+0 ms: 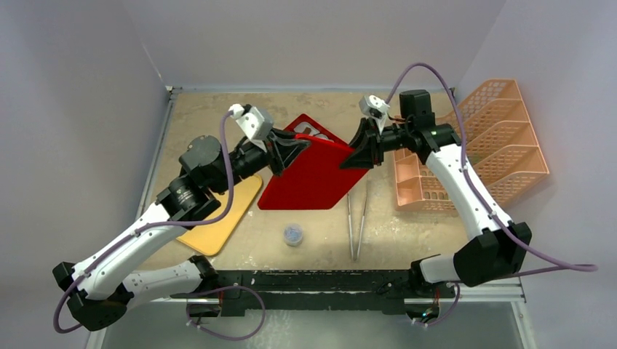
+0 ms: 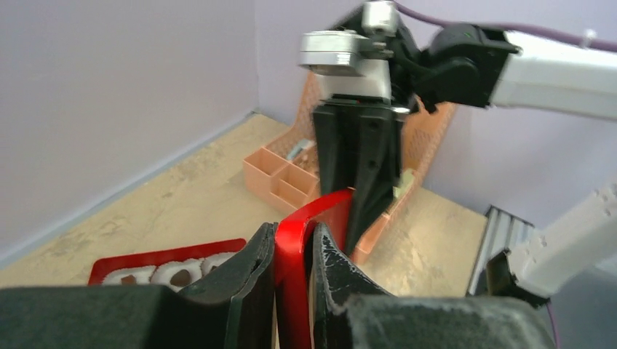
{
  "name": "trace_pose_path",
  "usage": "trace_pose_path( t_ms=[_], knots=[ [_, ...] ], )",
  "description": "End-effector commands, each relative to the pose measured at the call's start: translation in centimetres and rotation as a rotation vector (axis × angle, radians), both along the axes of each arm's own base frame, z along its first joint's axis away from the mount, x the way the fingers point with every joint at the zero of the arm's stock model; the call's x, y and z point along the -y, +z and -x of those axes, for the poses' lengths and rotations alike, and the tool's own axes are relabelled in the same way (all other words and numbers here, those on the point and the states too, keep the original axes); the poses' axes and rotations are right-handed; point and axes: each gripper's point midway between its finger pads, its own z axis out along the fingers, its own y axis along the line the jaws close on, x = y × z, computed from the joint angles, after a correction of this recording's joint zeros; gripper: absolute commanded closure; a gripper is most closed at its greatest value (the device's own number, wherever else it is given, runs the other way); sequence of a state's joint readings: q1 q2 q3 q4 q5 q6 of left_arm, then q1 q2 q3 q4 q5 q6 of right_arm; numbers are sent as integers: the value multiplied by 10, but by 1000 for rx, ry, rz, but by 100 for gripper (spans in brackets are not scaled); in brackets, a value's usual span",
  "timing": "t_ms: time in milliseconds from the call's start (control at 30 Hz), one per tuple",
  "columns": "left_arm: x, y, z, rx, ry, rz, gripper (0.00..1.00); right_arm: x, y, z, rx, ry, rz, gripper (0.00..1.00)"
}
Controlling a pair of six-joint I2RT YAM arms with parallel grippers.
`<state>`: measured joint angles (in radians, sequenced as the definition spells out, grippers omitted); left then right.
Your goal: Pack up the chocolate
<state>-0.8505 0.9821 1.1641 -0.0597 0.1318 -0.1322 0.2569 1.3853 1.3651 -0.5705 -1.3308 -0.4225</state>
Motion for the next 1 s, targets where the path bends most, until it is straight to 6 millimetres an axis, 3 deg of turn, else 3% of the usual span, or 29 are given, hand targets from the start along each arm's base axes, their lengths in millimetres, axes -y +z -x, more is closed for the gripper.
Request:
trace_pose_path(
  t_ms=[0,100,200,333,500,633,767,867,967],
  knots=[
    [-45,44,-23,134,260,79,86,3,23,12,-28,-12,-29,87],
    [-74,44,-38,133,438,97,69,2,25,10,-29,-21,-38,100],
    [-100,43,-48,115,584,136,55,4,19,-10,-21,-126,12,100],
    [-130,40,-53,91,734,146,34,1,22,-21,-79,-163,7,100],
    [-145,30,-53,11,805,190,32,-4,24,-61,-211,-301,39,100],
    [-148,-9,-67,-141,921,101,31,-11,8,-102,-376,-391,98,100],
    [-129,-35,-79,-243,919,54,29,-23,-14,-126,-501,-408,174,100],
    [-120,-50,-96,-322,886,90,28,-31,-27,-144,-584,-406,195,100],
    [-126,-65,-129,-437,834,162,28,-39,-27,-158,-631,-390,186,100]
  ],
)
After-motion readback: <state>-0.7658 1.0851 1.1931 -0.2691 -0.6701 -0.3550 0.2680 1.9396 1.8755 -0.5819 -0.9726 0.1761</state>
